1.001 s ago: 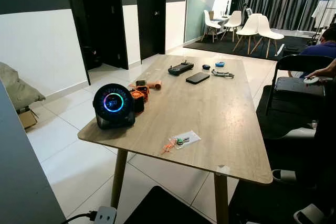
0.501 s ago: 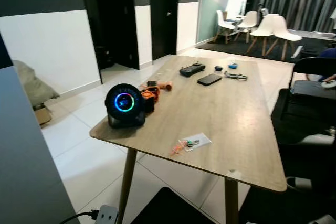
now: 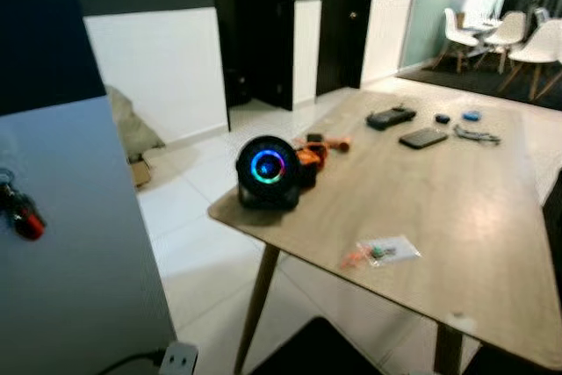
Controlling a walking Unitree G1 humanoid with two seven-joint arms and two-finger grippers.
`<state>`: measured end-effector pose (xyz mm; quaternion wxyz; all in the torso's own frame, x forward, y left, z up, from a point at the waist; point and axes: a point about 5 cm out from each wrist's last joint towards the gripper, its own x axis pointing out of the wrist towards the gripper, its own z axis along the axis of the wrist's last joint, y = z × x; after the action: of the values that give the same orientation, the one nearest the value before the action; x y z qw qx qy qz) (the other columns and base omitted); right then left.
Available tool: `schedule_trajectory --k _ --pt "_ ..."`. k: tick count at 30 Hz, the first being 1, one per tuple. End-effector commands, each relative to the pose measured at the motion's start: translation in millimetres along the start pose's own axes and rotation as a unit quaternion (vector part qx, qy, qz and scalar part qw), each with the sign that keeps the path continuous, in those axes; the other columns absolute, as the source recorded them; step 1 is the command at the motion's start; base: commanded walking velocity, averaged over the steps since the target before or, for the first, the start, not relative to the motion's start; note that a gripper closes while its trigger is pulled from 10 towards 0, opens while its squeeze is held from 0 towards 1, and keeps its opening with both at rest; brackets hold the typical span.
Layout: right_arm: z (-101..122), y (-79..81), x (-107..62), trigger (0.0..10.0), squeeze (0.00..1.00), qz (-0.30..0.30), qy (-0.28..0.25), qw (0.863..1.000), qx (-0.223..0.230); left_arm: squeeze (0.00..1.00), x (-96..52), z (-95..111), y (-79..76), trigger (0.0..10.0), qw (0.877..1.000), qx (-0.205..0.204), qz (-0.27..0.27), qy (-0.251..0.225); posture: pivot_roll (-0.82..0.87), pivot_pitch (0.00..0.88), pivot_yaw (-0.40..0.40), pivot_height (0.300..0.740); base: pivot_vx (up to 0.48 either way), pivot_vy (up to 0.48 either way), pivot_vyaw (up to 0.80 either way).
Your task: Hang keys on a hook
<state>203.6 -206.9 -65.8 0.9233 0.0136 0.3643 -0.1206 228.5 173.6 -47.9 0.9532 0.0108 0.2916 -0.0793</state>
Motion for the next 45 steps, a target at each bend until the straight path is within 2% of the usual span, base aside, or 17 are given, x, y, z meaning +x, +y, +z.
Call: schedule_trajectory --k 1,17,22,45 --pt "-6.5 -0.6 -1.6 10.0 0.0 0.0 0.013 1.0 -0.003 0.0 -1.5 -2.6 1.2 10.0 1.0 -0.002 0.003 0.002 0.03 0.022 0.005 0.74 0.0 0.0 0.8" --pt "-6.9 1.4 -1.8 10.0 0.0 0.003 0.013 1.0 -0.004 0.0 -2.0 -3.6 1.4 10.0 1.0 -0.006 0.004 0.002 0.03 0.028 0.006 0.74 0.0 0.0 0.78" --pt "-6.6 1.3 -1.7 10.0 0.0 0.002 0.013 1.0 -0.004 0.0 -1.3 -3.4 0.6 10.0 1.0 -0.02 0.0 0.005 0.03 0.028 0.006 0.74 0.0 0.0 0.8" --pt "-8.0 2.3 -2.2 10.0 0.0 0.001 0.014 1.0 -0.001 0.0 -0.9 -2.1 2.2 10.0 1.0 0.0 0.0 0.007 0.03 0.024 0.014 0.74 0.0 0.0 0.79"
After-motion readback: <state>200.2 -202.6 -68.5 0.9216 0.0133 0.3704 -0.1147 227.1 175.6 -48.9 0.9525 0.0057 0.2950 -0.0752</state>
